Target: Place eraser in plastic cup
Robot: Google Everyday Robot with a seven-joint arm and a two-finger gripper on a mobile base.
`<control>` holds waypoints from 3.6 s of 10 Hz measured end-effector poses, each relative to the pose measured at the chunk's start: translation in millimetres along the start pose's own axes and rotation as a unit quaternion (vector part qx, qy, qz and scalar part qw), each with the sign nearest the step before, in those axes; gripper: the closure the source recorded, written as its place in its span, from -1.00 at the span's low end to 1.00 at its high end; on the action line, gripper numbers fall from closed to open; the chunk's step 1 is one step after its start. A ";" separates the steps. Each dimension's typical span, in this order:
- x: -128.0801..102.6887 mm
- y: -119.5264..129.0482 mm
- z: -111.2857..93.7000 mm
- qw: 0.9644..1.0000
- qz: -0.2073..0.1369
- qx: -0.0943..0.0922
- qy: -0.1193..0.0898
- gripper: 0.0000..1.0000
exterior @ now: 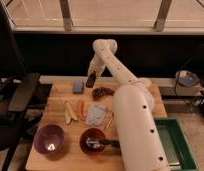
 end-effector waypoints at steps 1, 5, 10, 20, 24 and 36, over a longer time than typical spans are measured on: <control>0.1 16.2 -20.2 1.000 0.023 0.000 -0.004 1.00; -34.2 60.1 -53.7 0.996 0.087 -0.005 -0.012 1.00; -72.3 135.1 -78.8 0.980 0.195 -0.037 -0.010 1.00; -61.8 182.0 -92.5 0.962 0.264 -0.069 0.023 1.00; -52.4 277.8 -123.0 0.926 0.357 -0.107 0.063 1.00; -24.0 332.2 -120.0 0.880 0.453 -0.080 0.117 0.71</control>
